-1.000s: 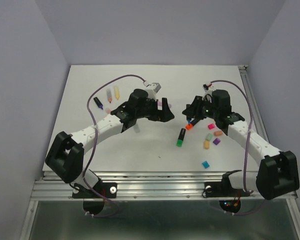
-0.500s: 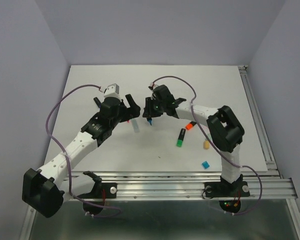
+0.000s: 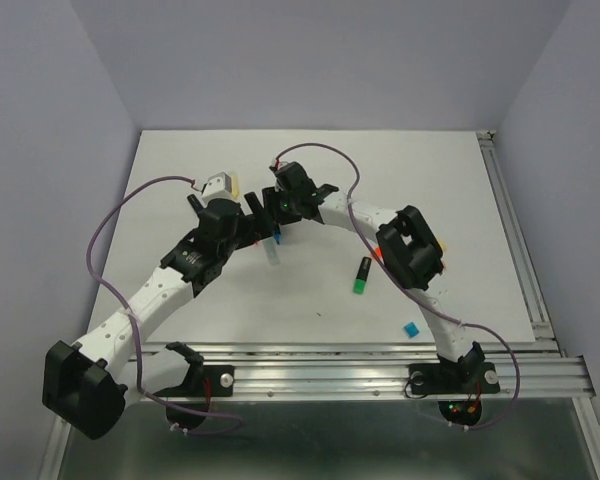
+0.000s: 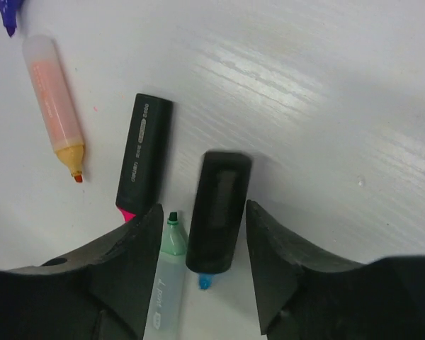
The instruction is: Open the pen caps
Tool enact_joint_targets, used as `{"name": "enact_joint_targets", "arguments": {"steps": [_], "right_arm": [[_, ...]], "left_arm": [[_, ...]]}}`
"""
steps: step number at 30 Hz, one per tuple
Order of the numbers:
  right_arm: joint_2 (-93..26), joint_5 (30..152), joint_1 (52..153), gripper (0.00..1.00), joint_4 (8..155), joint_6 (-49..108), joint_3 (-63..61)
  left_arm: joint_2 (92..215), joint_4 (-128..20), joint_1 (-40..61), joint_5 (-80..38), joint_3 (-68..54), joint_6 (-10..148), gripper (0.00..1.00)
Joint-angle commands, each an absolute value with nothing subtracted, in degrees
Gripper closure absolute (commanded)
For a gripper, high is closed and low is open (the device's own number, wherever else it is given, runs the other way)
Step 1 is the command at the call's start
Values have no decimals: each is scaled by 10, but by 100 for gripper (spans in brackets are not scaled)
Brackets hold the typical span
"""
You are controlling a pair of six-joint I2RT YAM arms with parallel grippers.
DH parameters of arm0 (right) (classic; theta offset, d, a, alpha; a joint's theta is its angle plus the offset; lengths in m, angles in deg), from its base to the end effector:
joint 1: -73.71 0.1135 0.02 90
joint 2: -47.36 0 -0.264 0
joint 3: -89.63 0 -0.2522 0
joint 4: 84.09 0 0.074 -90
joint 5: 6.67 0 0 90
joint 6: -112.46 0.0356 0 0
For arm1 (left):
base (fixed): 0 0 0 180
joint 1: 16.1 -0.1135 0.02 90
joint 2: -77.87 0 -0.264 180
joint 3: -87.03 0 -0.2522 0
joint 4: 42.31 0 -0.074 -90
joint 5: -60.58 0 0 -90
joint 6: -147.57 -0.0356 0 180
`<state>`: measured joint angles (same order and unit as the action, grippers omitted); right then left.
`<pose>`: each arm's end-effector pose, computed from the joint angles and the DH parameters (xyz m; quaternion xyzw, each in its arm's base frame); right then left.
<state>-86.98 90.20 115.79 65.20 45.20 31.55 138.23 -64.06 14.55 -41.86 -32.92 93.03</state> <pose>0.3910 0.3588 0.1733 -0.1773 0.8988 0.2592 0.3057 0.2125 -0.1170 0.3007 -0.0951 0.8212 -0.2277 0.5146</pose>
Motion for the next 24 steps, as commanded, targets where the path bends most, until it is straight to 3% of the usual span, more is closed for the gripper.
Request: {"name": "enact_joint_targets", "arguments": {"steps": [1,7,19,20,24], "right_arm": [[-868,890,1162,40,633,442,359],[-830,841,1154,17,604,386,352],[-716,954,1041,5,614,159,208],[-709,956,1033,0,619,149,199],[-712,950,1003,0,615,101,189]], "left_arm": [[1371,-623,144,-429,-330,926,1],[1369,-618,142,-414,-332,925,1],[1368,-603,143,-385,-337,918,1],[1368,-602,143,-384,-337,917,1],[1375,-603,143,-383,-332,915,1]]}}
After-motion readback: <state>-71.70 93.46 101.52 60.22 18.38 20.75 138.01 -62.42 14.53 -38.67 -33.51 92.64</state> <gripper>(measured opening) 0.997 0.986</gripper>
